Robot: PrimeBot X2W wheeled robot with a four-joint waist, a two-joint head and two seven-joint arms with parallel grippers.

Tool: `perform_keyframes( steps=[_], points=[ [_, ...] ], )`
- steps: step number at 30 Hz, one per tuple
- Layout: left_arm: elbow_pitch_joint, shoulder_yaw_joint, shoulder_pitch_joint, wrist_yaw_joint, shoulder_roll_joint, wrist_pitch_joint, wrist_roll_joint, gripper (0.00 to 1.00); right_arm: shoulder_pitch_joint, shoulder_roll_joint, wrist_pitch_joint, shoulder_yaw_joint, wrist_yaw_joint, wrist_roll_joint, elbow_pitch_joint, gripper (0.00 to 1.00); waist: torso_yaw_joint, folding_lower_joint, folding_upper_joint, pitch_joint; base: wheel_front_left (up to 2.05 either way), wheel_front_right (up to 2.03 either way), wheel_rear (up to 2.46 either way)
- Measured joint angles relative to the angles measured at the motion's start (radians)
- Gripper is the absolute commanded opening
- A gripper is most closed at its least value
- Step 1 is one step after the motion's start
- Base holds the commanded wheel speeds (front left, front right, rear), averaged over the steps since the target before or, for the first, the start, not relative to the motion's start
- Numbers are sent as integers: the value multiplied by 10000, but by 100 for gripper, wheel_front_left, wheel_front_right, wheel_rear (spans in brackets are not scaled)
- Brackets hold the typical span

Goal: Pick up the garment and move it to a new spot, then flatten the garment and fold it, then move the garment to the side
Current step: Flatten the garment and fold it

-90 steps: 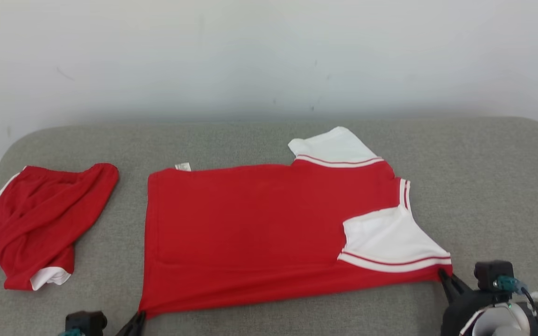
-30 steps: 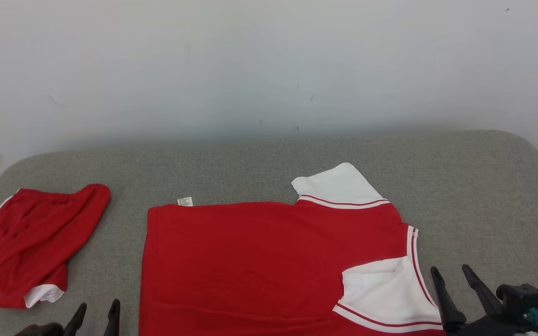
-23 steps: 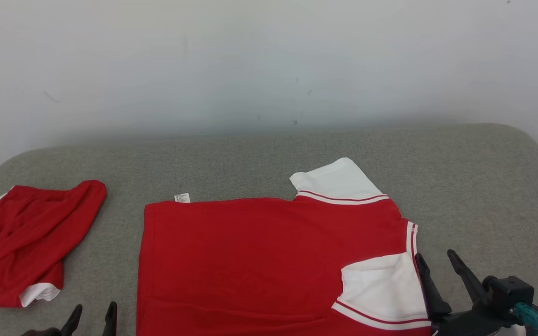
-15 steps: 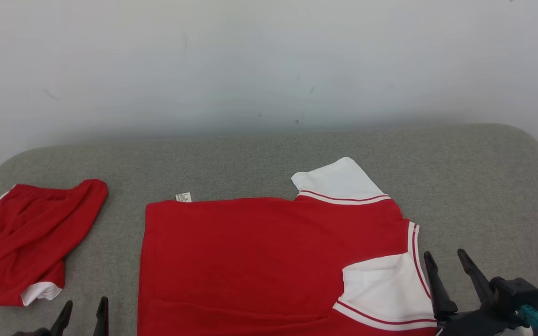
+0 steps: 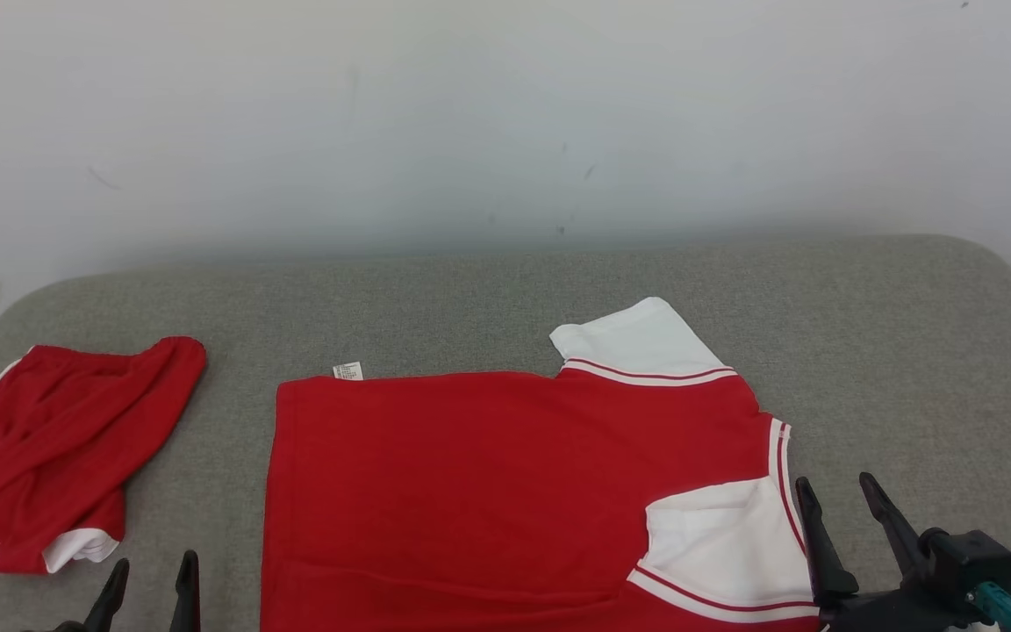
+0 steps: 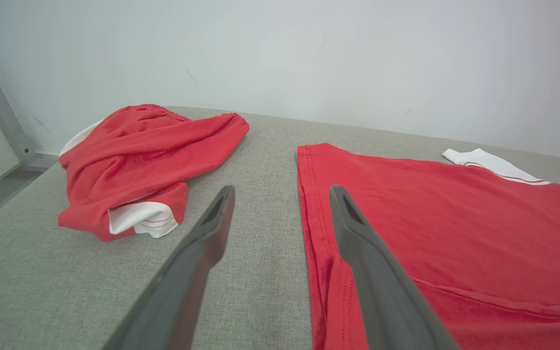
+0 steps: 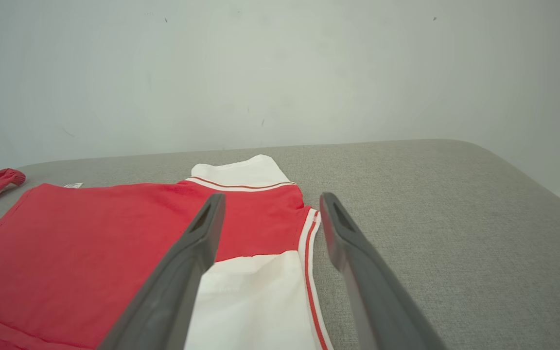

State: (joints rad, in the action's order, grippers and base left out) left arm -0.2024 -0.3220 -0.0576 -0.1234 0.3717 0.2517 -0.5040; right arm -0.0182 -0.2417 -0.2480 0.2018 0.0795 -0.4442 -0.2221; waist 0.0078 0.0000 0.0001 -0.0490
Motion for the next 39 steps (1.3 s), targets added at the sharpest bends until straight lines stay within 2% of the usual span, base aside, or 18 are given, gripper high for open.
perform_keyframes(
  steps=[11,18,23,31,39],
  points=[
    [188,272,-27,-2,-192,0,389,100,-168,86,0,-125,10,157,63,100,-8,0,0,6,0,0,0],
    [130,148,393,36,-69,0,514,100,-161,102,-2,-134,-2,257,150,100,-2,0,0,56,0,0,0],
    [-328,50,1688,767,213,-259,416,100,-126,104,-4,-56,-92,412,268,100,30,0,0,236,0,0,0],
    [-1987,-288,3965,2320,301,-1231,-242,100,135,67,-4,217,-150,757,633,100,-18,0,0,762,0,0,0],
    [-3595,-433,5802,2481,522,-2215,-803,100,652,58,-73,347,-88,1139,1143,100,-228,1,1,1706,0,0,0]
  ],
)
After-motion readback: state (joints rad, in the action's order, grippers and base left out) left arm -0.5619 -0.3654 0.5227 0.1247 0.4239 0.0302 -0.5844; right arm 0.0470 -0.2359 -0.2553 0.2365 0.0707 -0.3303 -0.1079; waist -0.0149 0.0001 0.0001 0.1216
